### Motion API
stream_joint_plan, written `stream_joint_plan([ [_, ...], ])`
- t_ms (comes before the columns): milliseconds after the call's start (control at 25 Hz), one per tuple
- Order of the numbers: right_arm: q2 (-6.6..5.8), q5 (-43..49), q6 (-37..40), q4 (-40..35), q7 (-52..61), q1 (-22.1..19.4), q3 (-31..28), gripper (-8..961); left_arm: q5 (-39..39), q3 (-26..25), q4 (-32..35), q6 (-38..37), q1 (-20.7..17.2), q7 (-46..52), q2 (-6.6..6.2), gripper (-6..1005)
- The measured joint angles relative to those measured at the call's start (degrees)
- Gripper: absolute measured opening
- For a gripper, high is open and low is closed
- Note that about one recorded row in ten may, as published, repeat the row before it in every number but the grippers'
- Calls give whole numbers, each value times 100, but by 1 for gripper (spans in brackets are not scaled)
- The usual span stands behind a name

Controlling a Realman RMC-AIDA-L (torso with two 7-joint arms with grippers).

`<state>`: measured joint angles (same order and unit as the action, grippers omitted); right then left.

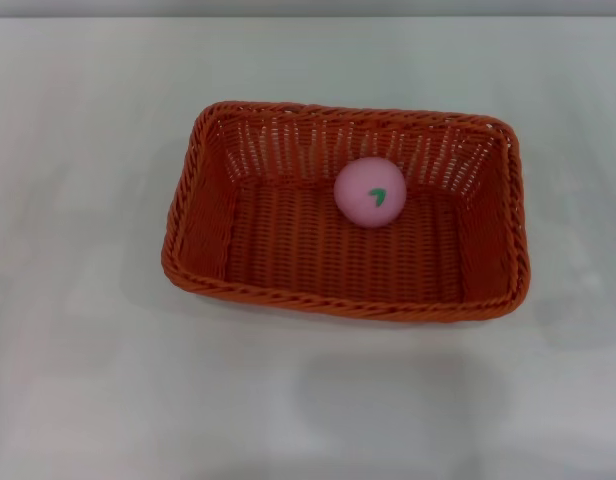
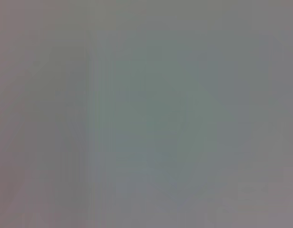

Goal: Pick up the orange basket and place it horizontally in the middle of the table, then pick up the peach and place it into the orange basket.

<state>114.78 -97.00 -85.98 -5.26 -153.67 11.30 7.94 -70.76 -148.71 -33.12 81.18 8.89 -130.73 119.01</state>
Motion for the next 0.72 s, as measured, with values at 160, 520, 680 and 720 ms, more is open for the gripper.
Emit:
stream_joint_plan([
  [160,6,-377,39,104,-85,-71,-9,675,240,0,95,-95,-56,-205,1,882],
  [520,9,-568,59,107,-204,-225,-228,675,955,-9,526,-226,-71,-756,8,882],
  [680,9,-576,72,115,-255,-234,-333,675,1148,-9,608,-234,-71,-885,4,882],
  [720,9,-575,72,119,-263,-237,-350,675,1158,-9,622,-236,-69,-898,4,882],
])
